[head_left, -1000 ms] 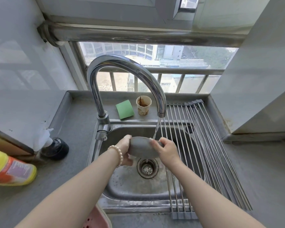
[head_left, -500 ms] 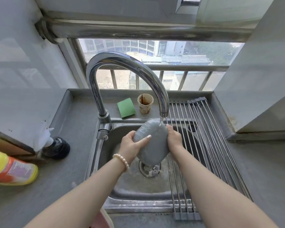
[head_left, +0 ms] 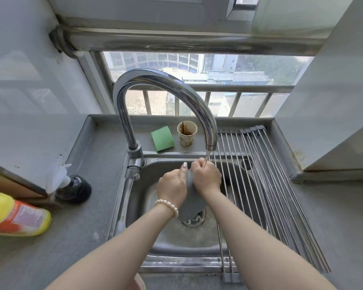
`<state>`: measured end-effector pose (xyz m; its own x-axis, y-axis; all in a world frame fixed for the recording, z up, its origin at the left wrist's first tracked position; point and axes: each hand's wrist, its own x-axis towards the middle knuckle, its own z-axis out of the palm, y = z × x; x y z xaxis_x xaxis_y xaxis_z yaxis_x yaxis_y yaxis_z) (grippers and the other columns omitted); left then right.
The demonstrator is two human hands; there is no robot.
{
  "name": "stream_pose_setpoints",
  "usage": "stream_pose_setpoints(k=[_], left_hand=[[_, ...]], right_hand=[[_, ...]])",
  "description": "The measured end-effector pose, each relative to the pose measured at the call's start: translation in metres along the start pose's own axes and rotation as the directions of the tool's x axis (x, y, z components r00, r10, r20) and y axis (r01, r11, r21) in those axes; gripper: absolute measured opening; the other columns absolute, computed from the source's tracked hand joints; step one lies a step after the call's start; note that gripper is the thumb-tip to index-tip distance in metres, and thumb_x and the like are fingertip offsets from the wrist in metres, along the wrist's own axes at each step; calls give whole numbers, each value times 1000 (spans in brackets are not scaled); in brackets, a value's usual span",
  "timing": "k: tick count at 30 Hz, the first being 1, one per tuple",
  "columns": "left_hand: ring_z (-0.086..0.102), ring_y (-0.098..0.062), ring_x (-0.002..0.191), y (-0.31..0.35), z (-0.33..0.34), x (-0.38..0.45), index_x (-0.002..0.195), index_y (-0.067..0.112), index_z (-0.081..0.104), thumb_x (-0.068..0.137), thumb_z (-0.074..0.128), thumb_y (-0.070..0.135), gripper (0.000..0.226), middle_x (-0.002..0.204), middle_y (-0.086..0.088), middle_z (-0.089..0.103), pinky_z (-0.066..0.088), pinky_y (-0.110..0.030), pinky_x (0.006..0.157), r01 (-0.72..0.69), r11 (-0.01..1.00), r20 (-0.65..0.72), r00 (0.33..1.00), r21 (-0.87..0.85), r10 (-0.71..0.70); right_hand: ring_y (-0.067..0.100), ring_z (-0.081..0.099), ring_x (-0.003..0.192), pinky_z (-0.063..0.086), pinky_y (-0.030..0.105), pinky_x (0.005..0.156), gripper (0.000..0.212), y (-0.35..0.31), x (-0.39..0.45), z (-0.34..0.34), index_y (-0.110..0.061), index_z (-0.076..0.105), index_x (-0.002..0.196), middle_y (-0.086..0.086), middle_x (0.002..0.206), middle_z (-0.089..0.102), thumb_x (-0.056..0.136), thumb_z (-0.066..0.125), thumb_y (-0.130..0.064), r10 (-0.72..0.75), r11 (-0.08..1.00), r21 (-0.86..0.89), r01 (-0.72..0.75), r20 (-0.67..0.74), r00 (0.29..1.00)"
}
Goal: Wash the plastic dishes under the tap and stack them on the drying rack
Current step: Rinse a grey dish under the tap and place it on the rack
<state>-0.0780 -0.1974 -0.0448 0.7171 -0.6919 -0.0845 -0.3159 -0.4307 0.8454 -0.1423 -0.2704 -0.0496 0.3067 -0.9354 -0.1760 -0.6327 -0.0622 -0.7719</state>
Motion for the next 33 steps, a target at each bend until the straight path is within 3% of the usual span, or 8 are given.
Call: stream_pose_setpoints(k=[3, 6, 10, 13, 19, 26, 29, 33], left_hand=[[45, -29, 62, 0, -2, 4, 44, 11, 34, 93, 51, 45, 61, 45, -1, 39, 29, -35, 58, 41, 991, 6, 999, 126, -42], [55, -32, 88, 9, 6, 13, 57, 15, 52, 90, 51, 48, 47, 73, -8, 61, 39, -34, 72, 65, 970, -36, 998, 233, -58], [48, -33, 103, 17, 34, 4, 91, 18, 64, 87, 50, 42, 28, 105, -8, 57, 41, -49, 92, -139, 879, -29, 985, 457, 171], [53, -32, 93, 13, 39, 3, 82, 17, 63, 82, 48, 50, 36, 94, -6, 59, 46, -47, 85, -258, 886, -10, 959, 384, 283], [32, -16, 53, 7, 17, 32, 51, 17, 34, 75, 71, 53, 56, 51, 2, 33, 24, -32, 54, 68, 996, 262, 964, -52, -52], [60, -18, 76, -10, 0, 32, 88, 13, 61, 74, 70, 53, 44, 83, -2, 66, 47, -28, 69, 236, 957, 598, 796, -169, -91], [59, -13, 87, -5, -1, 26, 101, 15, 54, 75, 76, 41, 42, 97, 1, 63, 48, -27, 74, 52, 998, 558, 830, -33, -24], [61, -17, 88, 5, 0, 26, 98, 10, 61, 84, 63, 50, 42, 94, -3, 66, 48, -28, 75, 83, 990, 292, 955, -113, -47]], right_hand=[[33, 60, 99, 40, 27, 75, 31, -1, 12, -14, -6, 67, 76, 16, 96, 68, 93, 50, -24, 236, 972, -10, -236, 78, 969], [28, 61, 106, 39, 25, 75, 36, 4, 5, -14, -3, 67, 105, 12, 110, 68, 101, 38, -23, 272, 962, 47, -270, -48, 961], [26, 61, 78, 39, 25, 67, 43, 12, -2, -15, -2, 70, 86, 6, 74, 65, 100, 44, -33, 450, 868, 302, -393, -149, 880], [24, 60, 72, 48, 31, 71, 40, 14, -4, -18, -16, 62, 61, 0, 63, 60, 96, 51, -29, 477, 831, 394, -392, -144, 867], [18, 56, 63, 49, 32, 68, 20, 33, 5, -29, -15, 60, 66, 1, 67, 59, 86, 62, -14, 526, 692, 542, -477, 74, 847], [24, 54, 57, 47, 30, 59, 9, 34, 16, -35, -4, 63, 76, 9, 67, 60, 78, 64, -14, 677, 511, 597, -618, 162, 717], [25, 54, 66, 44, 29, 62, 22, 23, 14, -33, -6, 58, 70, 6, 68, 58, 86, 61, -22, 653, 629, 585, -512, -41, 756], [28, 49, 116, 36, 35, 97, 37, 11, -6, -7, -13, 59, 120, 11, 125, 55, 101, 35, -33, 122, 992, -10, -128, -223, 967]])
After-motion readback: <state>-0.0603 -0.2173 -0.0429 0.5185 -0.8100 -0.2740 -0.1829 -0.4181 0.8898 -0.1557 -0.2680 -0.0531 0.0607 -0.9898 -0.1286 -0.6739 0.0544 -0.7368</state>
